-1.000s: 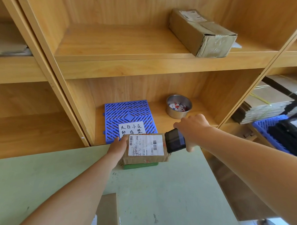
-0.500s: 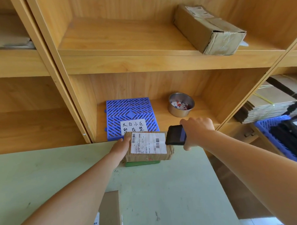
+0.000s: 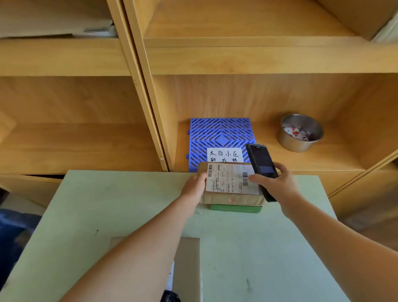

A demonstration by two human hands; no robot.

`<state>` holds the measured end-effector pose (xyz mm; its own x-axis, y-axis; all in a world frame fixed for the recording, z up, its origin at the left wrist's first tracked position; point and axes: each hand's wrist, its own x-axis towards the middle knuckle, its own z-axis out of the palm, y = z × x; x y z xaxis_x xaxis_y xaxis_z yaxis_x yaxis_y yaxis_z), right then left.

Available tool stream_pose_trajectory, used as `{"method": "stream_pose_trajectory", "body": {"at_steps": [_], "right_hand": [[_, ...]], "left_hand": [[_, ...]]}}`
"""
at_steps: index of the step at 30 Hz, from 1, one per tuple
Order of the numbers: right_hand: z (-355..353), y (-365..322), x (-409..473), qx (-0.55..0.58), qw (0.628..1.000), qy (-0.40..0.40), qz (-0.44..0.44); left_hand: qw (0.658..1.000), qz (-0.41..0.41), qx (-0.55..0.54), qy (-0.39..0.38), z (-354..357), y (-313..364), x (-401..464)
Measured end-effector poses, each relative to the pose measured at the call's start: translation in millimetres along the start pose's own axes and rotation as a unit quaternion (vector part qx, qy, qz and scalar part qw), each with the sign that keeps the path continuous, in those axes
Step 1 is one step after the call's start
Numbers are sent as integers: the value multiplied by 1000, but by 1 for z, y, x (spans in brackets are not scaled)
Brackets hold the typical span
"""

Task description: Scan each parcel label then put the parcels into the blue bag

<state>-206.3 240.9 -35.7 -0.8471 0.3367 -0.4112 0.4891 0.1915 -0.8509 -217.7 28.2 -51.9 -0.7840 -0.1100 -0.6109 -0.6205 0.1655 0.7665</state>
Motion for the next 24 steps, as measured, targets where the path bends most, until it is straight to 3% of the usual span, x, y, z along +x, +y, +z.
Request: {"method": "stream_pose_trajectory", "body": {"at_steps": [11, 16, 24], "right_hand": [[122, -47, -84, -64, 996, -27, -53], [220, -65, -141, -33, 994, -85, -52], [412, -98, -226, -85, 968, -216, -97]], "left_hand": [[1000, -3, -24, 2, -163, -26, -37], [996, -21, -70, 48, -284, -68, -43], [964, -46, -211, 154, -479, -138, -82]]}}
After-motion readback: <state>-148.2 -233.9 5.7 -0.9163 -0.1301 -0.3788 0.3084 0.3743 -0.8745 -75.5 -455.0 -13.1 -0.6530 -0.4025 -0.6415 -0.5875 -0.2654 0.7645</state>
